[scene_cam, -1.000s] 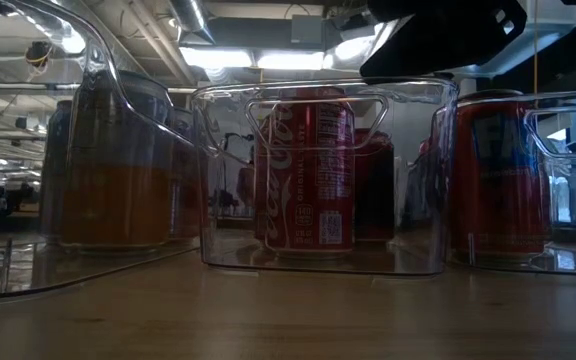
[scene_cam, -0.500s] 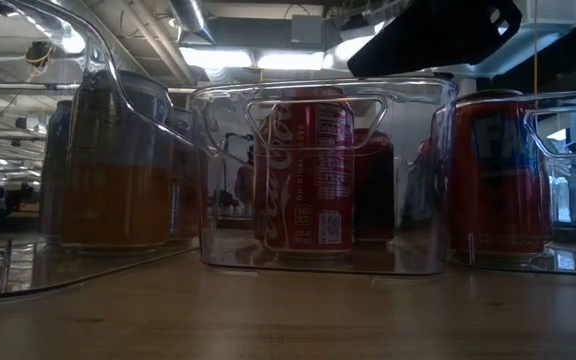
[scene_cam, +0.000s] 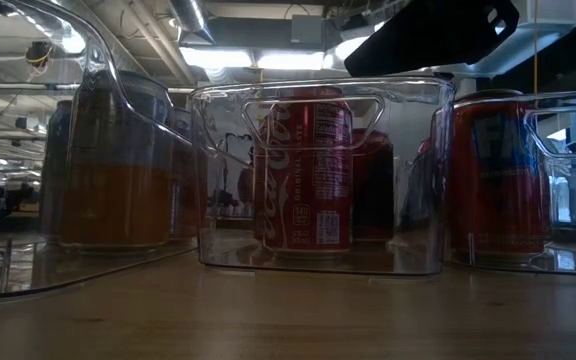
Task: Sort soda cans
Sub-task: Put the orange white soda can into the left transparent bin
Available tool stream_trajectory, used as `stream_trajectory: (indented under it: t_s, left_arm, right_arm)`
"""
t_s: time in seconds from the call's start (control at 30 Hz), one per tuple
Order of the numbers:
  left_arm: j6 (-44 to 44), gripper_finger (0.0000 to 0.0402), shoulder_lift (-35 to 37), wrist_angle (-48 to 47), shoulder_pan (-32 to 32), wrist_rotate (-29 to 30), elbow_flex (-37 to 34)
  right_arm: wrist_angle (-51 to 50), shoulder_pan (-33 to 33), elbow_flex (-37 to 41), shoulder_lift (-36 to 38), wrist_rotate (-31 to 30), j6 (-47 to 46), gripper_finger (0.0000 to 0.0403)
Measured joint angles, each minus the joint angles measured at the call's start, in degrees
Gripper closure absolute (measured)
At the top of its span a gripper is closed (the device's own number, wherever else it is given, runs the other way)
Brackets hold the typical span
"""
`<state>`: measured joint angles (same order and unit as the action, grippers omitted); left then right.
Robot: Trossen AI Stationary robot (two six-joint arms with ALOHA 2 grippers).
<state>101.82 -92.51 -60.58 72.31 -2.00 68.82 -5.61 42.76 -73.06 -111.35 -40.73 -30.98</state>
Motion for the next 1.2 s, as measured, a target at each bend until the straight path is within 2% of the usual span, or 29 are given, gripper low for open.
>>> stream_trajectory:
  t_s: [0.2, 0.4, 0.57, 0.73, 0.97, 1.2]
  left_arm:
    - [-1.9, 0.011, 0.0, 0.1, -0.7, -1.2, 0.0]
    - [-4.7, 0.0111, 0.2, -0.7, -2.7, -3.2, 0.5]
    - [-8.8, 0.0111, 0.3, -6.7, -5.6, -3.3, 5.3]
    - [-13.5, 0.0111, 0.4, -16.9, -9.5, -2.4, 11.8]
    - [-21.7, 0.0111, 0.4, -27.0, -15.5, 1.8, 20.5]
    - [-33.0, 0.0111, 0.4, -29.2, -22.7, 5.2, 26.5]
  right_arm:
    - [0.0, 0.0, 0.0, 0.0, 0.1, 0.1, 0.0043]
    - [-0.1, 0.0, -0.1, 0.0, 0.0, 0.7, 0.0043]
    - [-0.8, 0.0, -1.5, -0.2, 0.9, 2.2, 0.0043]
    - [-2.6, 0.0, -4.3, -0.2, 1.3, 5.7, 0.0043]
    - [-6.5, 0.0, -6.9, -0.2, 0.8, 5.8, 0.0043]
    - [-6.6, 0.0, -6.9, -0.2, 0.2, 5.8, 0.0043]
